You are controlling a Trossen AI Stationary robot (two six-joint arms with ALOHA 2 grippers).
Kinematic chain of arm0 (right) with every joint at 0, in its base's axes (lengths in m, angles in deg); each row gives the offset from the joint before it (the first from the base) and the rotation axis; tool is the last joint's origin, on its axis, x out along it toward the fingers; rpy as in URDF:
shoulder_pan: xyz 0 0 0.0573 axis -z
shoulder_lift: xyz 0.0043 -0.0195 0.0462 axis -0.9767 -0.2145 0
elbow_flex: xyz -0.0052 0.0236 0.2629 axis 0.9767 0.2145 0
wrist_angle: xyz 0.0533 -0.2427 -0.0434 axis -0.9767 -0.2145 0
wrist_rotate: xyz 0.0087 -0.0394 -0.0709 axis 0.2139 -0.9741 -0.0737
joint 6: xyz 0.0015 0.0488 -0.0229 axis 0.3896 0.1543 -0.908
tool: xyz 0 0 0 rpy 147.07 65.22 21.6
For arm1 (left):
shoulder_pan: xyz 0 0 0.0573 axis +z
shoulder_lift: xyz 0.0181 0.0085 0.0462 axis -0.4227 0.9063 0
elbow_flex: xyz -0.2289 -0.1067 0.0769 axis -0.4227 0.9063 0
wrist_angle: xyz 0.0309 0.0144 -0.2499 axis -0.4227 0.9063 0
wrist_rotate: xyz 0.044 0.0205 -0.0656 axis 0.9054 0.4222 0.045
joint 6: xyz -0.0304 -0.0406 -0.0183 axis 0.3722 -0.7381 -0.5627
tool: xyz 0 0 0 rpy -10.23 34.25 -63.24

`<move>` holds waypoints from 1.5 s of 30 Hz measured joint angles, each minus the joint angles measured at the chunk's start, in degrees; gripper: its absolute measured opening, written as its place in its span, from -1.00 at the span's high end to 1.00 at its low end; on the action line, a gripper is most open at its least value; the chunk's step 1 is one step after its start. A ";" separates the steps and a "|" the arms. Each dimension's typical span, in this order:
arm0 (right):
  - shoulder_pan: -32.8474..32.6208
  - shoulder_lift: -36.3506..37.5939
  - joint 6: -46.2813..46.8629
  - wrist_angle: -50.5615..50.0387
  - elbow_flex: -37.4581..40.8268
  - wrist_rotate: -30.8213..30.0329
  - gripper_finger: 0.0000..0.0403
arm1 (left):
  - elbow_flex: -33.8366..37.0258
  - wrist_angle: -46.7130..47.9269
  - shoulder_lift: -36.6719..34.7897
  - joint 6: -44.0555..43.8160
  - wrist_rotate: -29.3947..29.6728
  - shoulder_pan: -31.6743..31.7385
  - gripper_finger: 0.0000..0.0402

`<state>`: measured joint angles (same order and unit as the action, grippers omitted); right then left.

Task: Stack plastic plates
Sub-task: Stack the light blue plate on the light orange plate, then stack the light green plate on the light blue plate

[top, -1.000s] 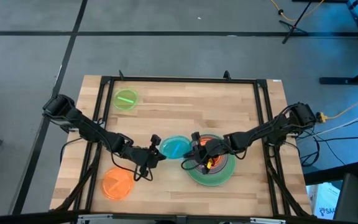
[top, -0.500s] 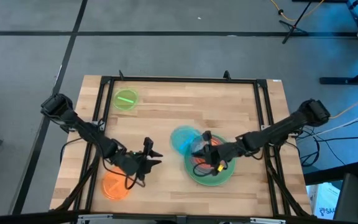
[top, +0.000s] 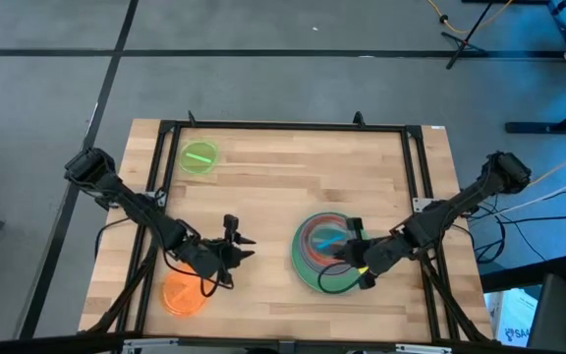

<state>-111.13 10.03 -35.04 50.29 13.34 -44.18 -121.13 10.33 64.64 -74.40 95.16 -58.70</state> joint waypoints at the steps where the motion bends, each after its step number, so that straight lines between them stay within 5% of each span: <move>1: 0.08 -0.14 0.84 -0.70 0.00 0.30 0.99 | 0.00 0.08 0.00 -0.36 -0.09 0.24 0.40; 17: 0.15 -8.31 7.32 -0.36 0.57 -0.23 0.97 | 0.00 0.13 0.00 -0.85 0.16 1.34 0.40; 25: 0.15 -8.78 10.38 -0.15 0.57 -0.02 0.50 | -0.02 0.74 0.00 -4.94 -0.11 2.60 0.14; 31: 0.17 -8.78 10.42 -3.15 -2.74 5.89 0.19 | -0.02 0.76 0.00 -4.48 1.01 2.67 0.07; 40: 0.15 -8.69 10.59 -1.42 -6.47 4.29 0.12 | -0.09 3.31 -0.10 -7.86 8.66 4.84 0.06; 45: 0.15 -8.69 10.53 -0.67 -6.47 1.99 0.12 | -0.14 10.45 -2.03 -15.56 4.91 11.42 0.06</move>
<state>-110.98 1.34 -24.51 49.62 6.87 -42.19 -121.27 20.78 62.61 -89.96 100.07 -47.27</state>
